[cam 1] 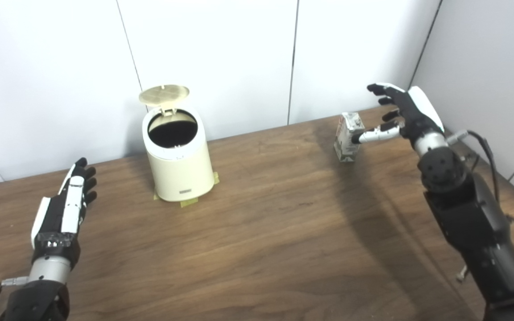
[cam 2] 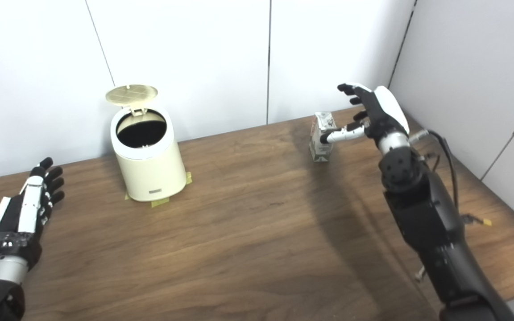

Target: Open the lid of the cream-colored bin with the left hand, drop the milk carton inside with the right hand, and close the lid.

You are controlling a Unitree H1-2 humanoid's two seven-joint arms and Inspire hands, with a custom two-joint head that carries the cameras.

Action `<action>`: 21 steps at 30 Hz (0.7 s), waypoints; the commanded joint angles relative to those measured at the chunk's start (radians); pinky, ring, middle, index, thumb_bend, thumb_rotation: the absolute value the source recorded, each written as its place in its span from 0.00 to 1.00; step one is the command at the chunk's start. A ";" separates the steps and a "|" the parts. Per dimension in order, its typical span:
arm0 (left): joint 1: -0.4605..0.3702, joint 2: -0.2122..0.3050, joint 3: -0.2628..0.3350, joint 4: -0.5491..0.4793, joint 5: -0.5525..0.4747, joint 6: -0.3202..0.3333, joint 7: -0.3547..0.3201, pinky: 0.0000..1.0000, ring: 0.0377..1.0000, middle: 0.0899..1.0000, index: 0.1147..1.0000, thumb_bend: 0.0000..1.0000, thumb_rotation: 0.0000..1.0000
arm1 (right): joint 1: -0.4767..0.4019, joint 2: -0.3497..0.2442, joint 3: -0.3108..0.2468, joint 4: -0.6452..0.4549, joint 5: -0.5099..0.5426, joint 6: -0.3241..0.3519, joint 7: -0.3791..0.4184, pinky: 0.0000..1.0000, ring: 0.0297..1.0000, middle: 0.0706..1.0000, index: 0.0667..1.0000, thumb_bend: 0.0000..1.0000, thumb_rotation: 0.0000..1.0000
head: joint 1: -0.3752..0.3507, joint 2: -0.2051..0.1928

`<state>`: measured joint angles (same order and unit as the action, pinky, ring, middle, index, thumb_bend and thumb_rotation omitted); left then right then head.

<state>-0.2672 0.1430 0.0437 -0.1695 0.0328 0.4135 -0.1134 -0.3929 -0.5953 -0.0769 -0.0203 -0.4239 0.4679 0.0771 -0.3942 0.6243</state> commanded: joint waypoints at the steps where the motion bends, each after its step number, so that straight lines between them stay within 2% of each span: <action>1: -0.032 0.015 0.001 -0.032 -0.007 -0.022 0.002 0.94 0.95 0.94 0.98 0.42 1.00 | -0.086 -0.064 0.036 0.039 -0.041 -0.010 0.026 0.68 0.84 0.86 0.82 0.95 0.01 | 0.001 0.002; 3: -0.030 0.014 0.003 -0.037 -0.005 -0.016 0.003 0.95 0.95 0.94 0.98 0.40 1.00 | -0.122 -0.088 0.075 0.087 -0.065 -0.010 0.053 0.74 0.84 0.86 0.84 0.95 0.00 | 0.002 0.005; 6: -0.028 0.013 0.005 -0.046 -0.003 -0.003 0.004 0.94 0.95 0.94 0.98 0.41 1.00 | -0.172 -0.116 0.141 0.166 -0.116 -0.019 0.080 0.73 0.84 0.86 0.83 0.96 0.00 | 0.001 0.005; 8: -0.028 0.014 0.007 -0.046 -0.006 -0.002 0.002 0.93 0.94 0.94 0.98 0.41 1.00 | -0.196 -0.136 0.187 0.216 -0.148 -0.045 0.091 0.69 0.82 0.86 0.83 0.97 0.00 | 0.001 0.005; 10: -0.028 0.017 0.004 -0.051 -0.002 0.005 0.001 0.94 0.95 0.94 0.98 0.41 1.00 | -0.219 -0.147 0.221 0.251 -0.171 -0.041 0.104 0.63 0.81 0.86 0.83 0.98 0.00 | -0.002 0.008; 13: -0.028 0.021 -0.001 -0.060 0.003 0.015 -0.002 0.97 0.95 0.93 0.98 0.41 1.00 | -0.237 -0.152 0.244 0.278 -0.188 -0.048 0.109 0.63 0.81 0.86 0.83 1.00 0.00 | -0.002 0.008; 17: -0.027 0.028 -0.005 -0.071 -0.008 0.024 -0.016 0.94 0.95 0.91 0.98 0.39 1.00 | -0.252 -0.148 0.264 0.311 -0.203 -0.051 0.115 0.61 0.79 0.86 0.83 1.00 0.00 | -0.001 0.008; 21: -0.026 0.030 0.000 -0.075 -0.018 0.028 -0.020 0.97 0.96 0.92 0.97 0.40 1.00 | -0.256 -0.138 0.262 0.337 -0.196 -0.077 0.107 0.62 0.80 0.85 0.82 1.00 0.00 | 0.000 0.009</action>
<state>-0.2617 0.1608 0.0403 -0.2089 0.0301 0.4540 -0.1309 -0.5928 -0.7038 0.1955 0.3285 -0.6106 0.4192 0.2011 -0.3942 0.6320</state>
